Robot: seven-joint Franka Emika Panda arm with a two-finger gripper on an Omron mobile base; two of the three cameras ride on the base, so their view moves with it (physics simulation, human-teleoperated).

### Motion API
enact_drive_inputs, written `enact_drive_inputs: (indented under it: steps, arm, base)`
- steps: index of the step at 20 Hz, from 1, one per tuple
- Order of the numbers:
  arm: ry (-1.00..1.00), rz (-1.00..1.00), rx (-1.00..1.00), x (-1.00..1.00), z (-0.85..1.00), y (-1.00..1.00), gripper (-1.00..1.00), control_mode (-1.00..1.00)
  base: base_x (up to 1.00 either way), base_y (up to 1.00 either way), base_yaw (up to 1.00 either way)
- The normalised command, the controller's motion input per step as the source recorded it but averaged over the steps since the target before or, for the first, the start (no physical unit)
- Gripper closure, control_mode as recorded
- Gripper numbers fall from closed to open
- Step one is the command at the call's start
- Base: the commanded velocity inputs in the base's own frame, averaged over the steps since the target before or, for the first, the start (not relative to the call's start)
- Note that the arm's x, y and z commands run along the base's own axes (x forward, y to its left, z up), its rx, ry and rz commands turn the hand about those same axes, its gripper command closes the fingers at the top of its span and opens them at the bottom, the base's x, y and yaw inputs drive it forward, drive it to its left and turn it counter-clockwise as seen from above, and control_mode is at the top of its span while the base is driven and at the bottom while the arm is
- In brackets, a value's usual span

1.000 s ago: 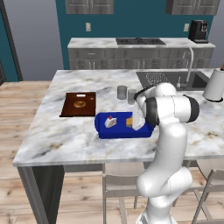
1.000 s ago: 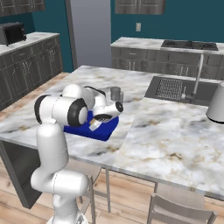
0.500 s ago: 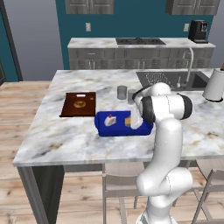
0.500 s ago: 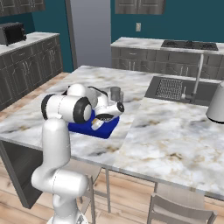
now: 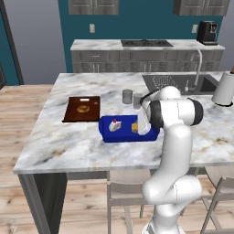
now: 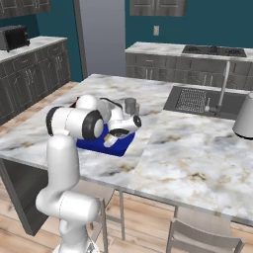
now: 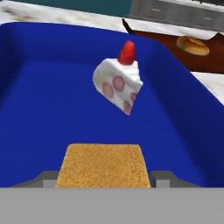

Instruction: Take the cakes from the fridge and place them on the empty tray on the dining counter.

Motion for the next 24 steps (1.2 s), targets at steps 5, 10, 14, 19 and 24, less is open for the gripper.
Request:
enact_drive_inputs:
  steps: [5, 10, 14, 19, 24]
  arm:
    - [0.00, 0.00, 0.00, -0.37, 0.00, 0.00, -1.00, -1.00]
    - [0.00, 0.00, 0.00, 0.00, 0.40, 0.00, -1.00, -1.00]
    - [0.00, 0.03, 0.00, 0.01, 0.68, 0.00, -1.00, -1.00]
    - [-0.02, 0.02, 0.00, -0.35, 0.89, -0.13, -1.00, -1.00]
    - [-0.19, 0.00, 0.06, -0.94, 0.87, -0.34, -1.00, -1.00]
  base:
    - [0.00, 0.00, 0.00]
    - [0.00, 0.00, 0.00]
    - [0.00, 0.00, 0.00]
    - [0.00, 0.00, 0.00]
    - [0.00, 0.00, 0.00]
